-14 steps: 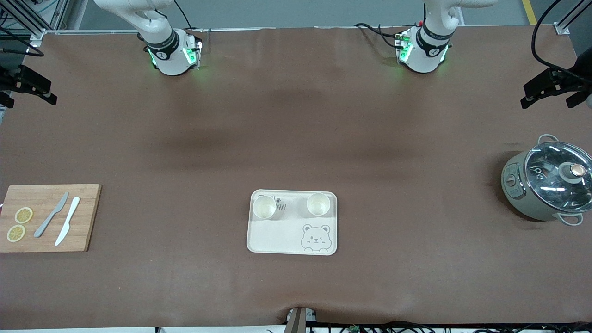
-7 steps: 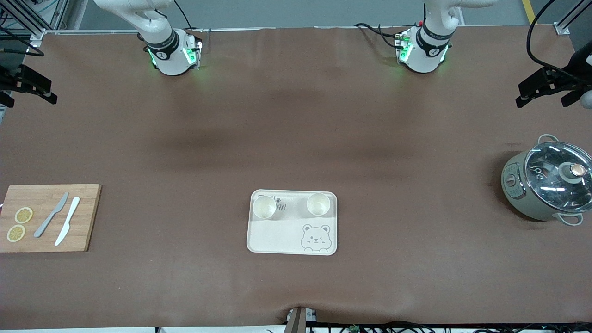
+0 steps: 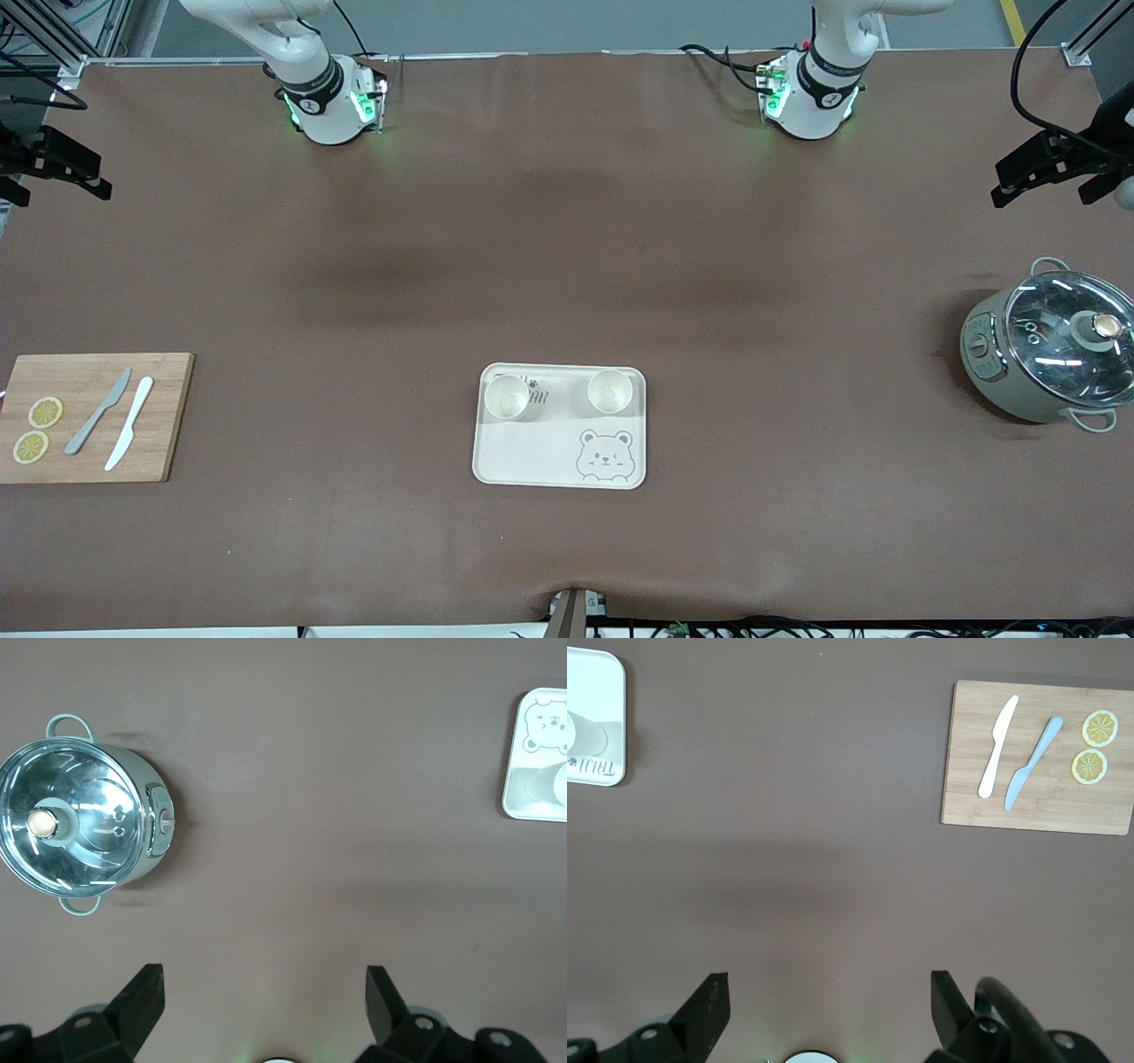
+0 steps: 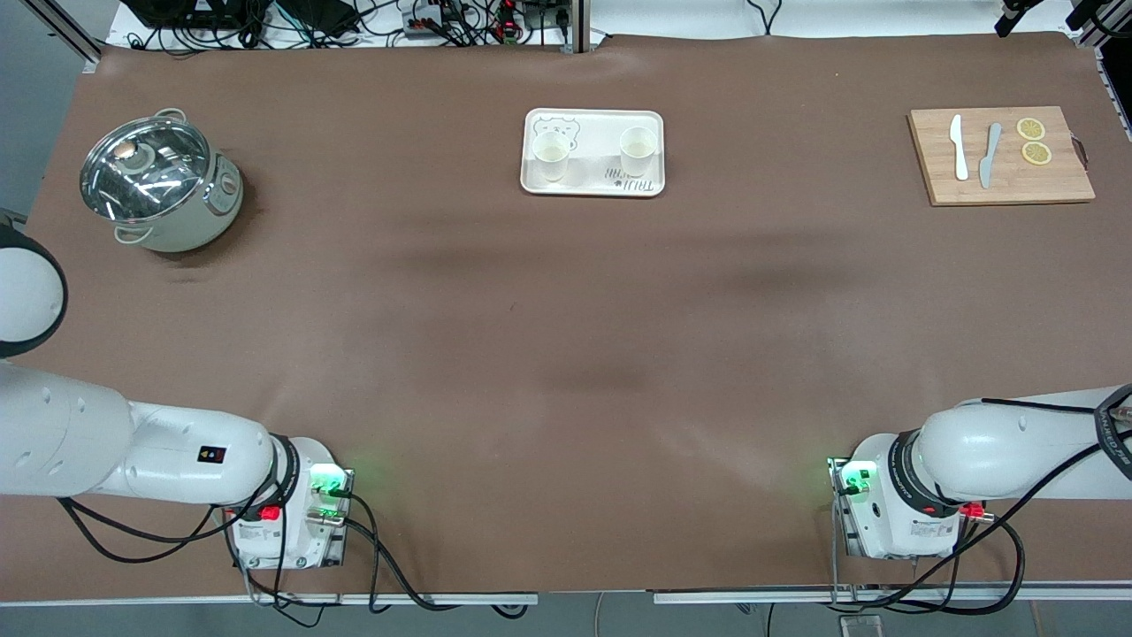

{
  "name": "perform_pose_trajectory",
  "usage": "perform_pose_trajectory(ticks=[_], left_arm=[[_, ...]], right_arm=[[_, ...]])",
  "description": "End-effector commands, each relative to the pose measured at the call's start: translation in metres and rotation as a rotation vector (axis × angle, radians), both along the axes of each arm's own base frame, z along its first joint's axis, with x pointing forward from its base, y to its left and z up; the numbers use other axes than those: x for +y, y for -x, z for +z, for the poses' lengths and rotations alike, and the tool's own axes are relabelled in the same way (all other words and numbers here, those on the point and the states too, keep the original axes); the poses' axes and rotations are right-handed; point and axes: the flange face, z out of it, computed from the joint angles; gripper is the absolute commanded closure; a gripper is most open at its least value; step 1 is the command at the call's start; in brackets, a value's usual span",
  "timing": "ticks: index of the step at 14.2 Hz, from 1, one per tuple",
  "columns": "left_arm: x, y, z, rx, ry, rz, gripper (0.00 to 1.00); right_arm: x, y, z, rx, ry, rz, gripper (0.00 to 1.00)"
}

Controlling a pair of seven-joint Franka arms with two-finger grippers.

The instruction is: Place white IKEA cup upright on tray with both arms

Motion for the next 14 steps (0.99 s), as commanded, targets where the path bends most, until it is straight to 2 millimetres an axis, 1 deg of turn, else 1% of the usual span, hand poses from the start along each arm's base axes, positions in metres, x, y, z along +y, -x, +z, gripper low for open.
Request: perform_pose_trajectory(ticks=[1, 2, 4, 7, 9, 11, 14], left_arm=[[-0.001, -0.01, 0.004, -0.008, -0.028, 0.028, 0.0], [0.0, -0.014, 0.002, -0.007, -0.031, 0.055, 0.0], [0.0, -0.014, 0.006, -0.017, -0.033, 0.067, 0.0], [-0.001, -0.014, 0.005, -0.016, -0.035, 0.063, 0.0], [0.0, -0.014, 0.005, -0.016, -0.035, 0.06, 0.0], [-0.002, -0.014, 0.005, -0.015, -0.035, 0.053, 0.0], [-0.004, -0.02, -0.004, 0.001, -0.037, 0.061, 0.0]], right_arm=[[0.001, -0.001, 0.007, -0.001, 0.024, 0.011, 0.0], [0.001, -0.005, 0.007, -0.002, 0.033, 0.012, 0.0], [0.0, -0.005, 0.004, 0.019, 0.04, 0.005, 0.0], [0.006, -0.003, 0.003, 0.038, 0.039, -0.082, 0.0], [0.008, -0.002, 0.002, 0.041, 0.033, -0.088, 0.0], [0.005, -0.003, 0.003, 0.035, 0.032, -0.08, 0.0], [0.005, -0.003, 0.002, 0.035, 0.034, -0.079, 0.0]])
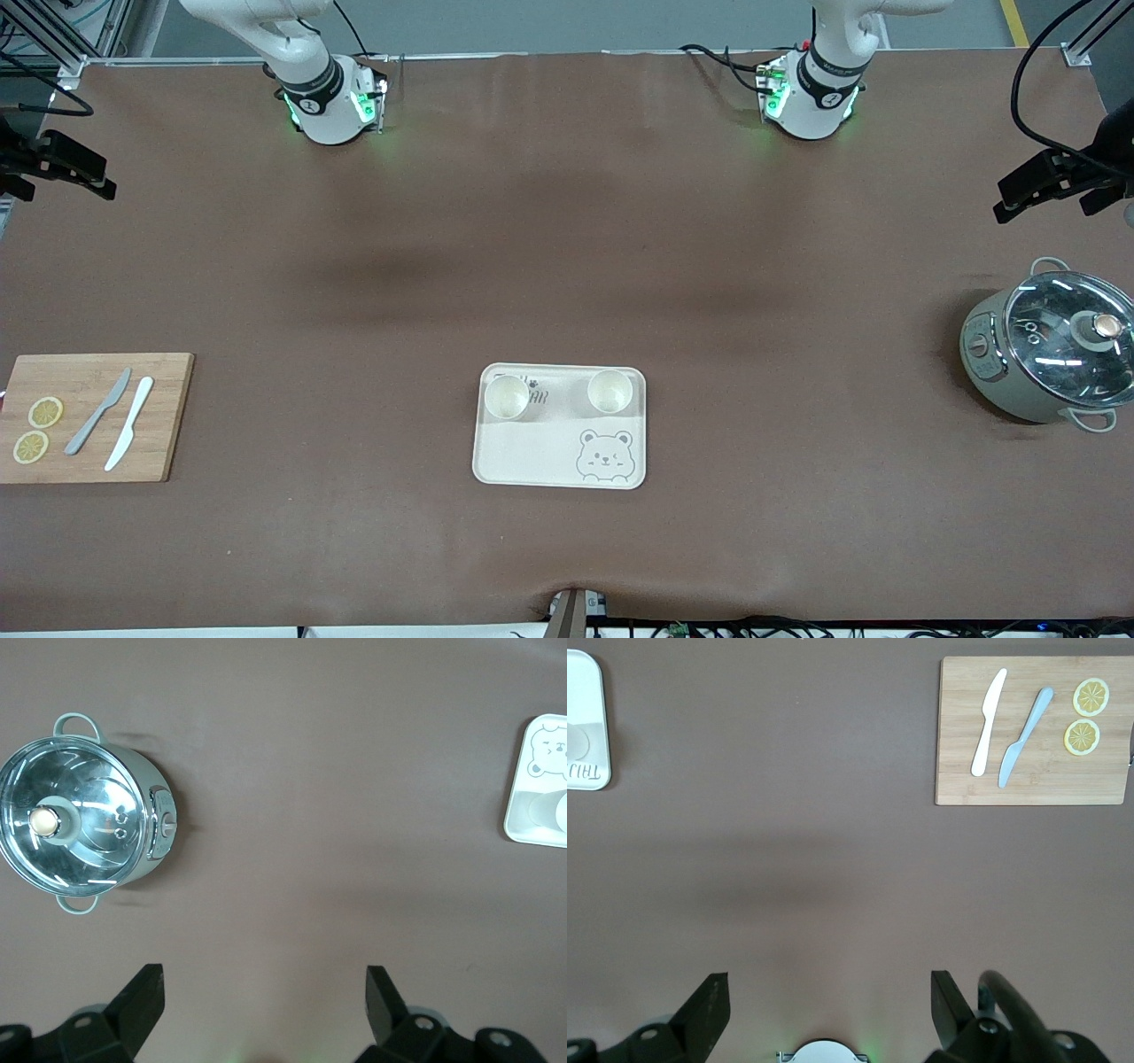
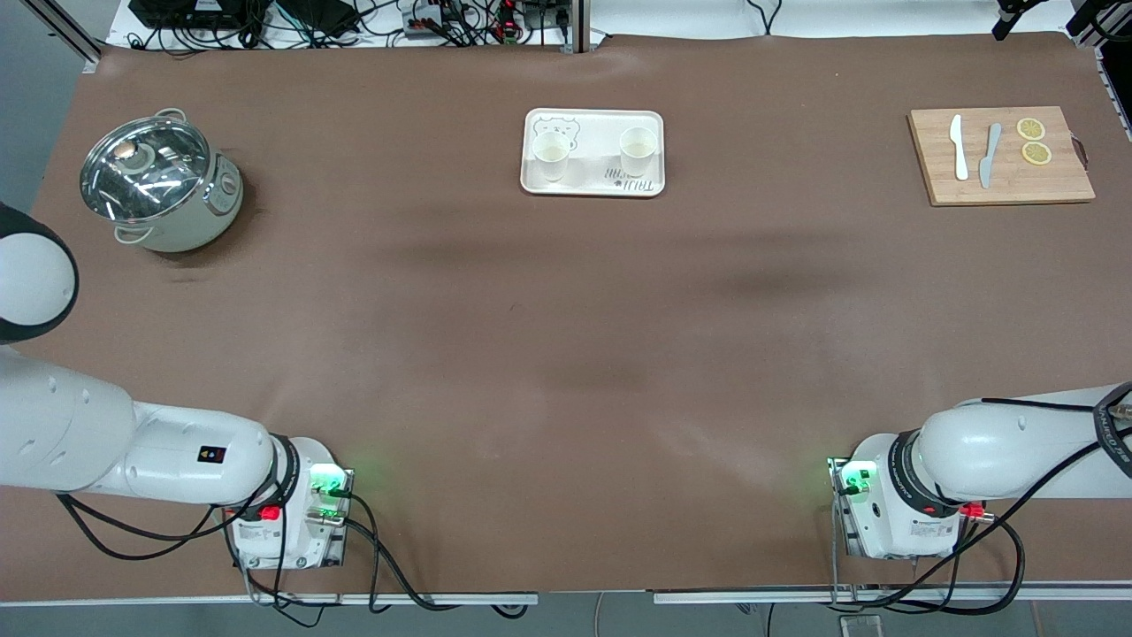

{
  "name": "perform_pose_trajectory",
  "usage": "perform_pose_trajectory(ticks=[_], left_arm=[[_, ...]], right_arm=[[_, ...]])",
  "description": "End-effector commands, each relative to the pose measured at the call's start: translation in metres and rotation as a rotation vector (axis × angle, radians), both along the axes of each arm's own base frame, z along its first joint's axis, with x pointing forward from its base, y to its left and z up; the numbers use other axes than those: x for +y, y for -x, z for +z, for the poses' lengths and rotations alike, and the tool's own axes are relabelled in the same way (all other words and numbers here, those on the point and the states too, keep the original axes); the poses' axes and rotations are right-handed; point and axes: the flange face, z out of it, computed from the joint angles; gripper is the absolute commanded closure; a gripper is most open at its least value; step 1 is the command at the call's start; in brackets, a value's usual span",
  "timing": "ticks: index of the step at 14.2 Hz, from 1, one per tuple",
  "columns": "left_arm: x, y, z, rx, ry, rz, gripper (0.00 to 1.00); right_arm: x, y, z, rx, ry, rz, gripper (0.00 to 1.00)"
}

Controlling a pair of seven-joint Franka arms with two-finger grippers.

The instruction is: Place white IKEA cup upright on tray with both arms

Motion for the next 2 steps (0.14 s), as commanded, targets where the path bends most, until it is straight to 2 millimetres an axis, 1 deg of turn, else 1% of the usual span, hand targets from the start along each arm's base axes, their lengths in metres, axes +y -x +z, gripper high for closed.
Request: perform_pose_trajectory(ticks=[1, 2], left_arm=[[-0.0029, -0.006, -0.0025, 0.008, -0.033, 0.005, 0.0], [0.0012, -0.0072, -0.0049, 0.013, -0.033, 0.011, 0.0]], right_arm=[[0.0008, -0.0025, 0.0043, 0.003, 0.011, -0.012, 0.0], [0.0008, -0.0025, 0.0043, 0.003, 0.011, -0.012, 0.0]])
